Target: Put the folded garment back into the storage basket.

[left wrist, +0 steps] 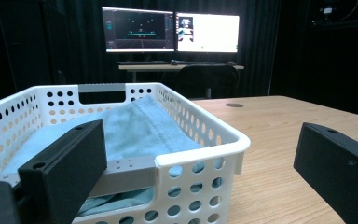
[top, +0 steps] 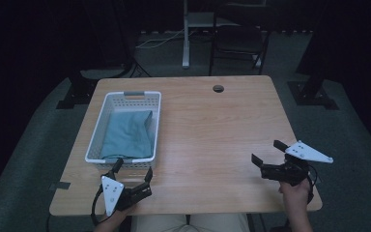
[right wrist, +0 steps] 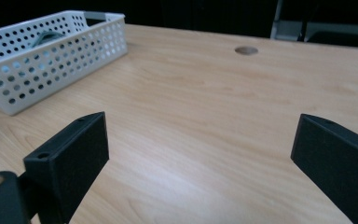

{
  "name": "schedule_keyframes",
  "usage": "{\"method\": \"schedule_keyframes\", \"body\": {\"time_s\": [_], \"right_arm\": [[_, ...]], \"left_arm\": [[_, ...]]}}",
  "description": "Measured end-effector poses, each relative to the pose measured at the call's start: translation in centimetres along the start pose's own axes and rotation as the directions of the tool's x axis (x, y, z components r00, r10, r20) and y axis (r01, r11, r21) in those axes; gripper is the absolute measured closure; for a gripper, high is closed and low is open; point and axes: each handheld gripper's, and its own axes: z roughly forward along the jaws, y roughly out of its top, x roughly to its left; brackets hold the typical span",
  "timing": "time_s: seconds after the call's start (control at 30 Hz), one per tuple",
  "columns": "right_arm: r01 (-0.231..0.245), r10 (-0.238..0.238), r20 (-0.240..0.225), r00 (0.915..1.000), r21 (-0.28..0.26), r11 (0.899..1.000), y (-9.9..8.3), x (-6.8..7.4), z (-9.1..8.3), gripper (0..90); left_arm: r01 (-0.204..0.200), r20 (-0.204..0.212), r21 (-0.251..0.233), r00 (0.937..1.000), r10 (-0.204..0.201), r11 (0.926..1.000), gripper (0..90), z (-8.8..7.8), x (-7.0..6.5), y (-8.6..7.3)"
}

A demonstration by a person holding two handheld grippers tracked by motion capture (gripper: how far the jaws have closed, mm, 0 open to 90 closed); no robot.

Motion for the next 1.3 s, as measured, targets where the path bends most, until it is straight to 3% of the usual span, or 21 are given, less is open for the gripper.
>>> {"method": "schedule_keyframes", "body": {"time_s": [0.13,0.2,0.27,0.4,0.67,0.77,0.83,0.9,1.07,1.3], "right_arm": [[-0.013,0.012,0.029,0.9995,0.018,1.0,-1.3,-0.5,-0.1,4.3],[-0.051,0.05,0.035,0.9982,0.049,0.998,-3.0,-0.9,0.1,4.3],[-0.053,0.05,0.057,0.9972,0.062,0.997,-3.8,-1.0,0.2,4.3],[-0.055,0.051,0.078,0.9956,0.05,0.997,-4.7,-1.2,0.3,4.3],[0.004,-0.014,0.139,0.9902,0.068,0.998,-5.1,-0.4,0.7,3.4],[-0.015,0.006,0.157,0.9876,0.056,0.998,-5.1,-0.5,0.6,1.1],[-0.029,0.026,0.174,0.9843,0.02,0.999,-5.2,-0.5,0.4,1.1],[-0.025,0.027,0.177,0.9839,-0.008,1.0,-5.3,-0.4,0.3,1.1],[0.013,-0.011,0.183,0.9831,-0.007,1.0,-5.3,0.0,0.3,1.1],[0.012,-0.009,0.181,0.9834,-0.014,1.0,-5.3,0.0,0.3,1.0]], "left_arm": [[0.001,0.0,0.0,1.0,-0.001,1.0,3.7,0.0,0.0,0.0],[0.002,0.0,-0.001,1.0,-0.002,1.0,3.7,0.0,0.0,0.0],[0.003,0.001,-0.001,1.0,-0.003,1.0,3.7,0.0,0.0,0.0],[0.005,0.002,-0.003,1.0,-0.005,1.0,3.7,0.0,0.0,0.0],[0.005,0.007,-0.013,1.0,-0.005,0.9999,3.7,-0.1,0.1,0.0],[0.003,0.007,-0.019,1.0,-0.003,0.9998,3.7,-0.2,0.1,-0.1],[0.004,0.006,-0.019,1.0,-0.004,0.9998,3.7,-0.2,0.1,-0.1],[0.002,0.006,-0.018,1.0,-0.002,0.9998,3.7,-0.2,0.0,-0.1],[-0.003,0.008,-0.015,1.0,0.003,0.9999,3.7,-0.1,0.0,0.0],[0.003,0.005,-0.019,1.0,-0.003,0.9998,3.7,-0.2,0.0,-0.1]]}}
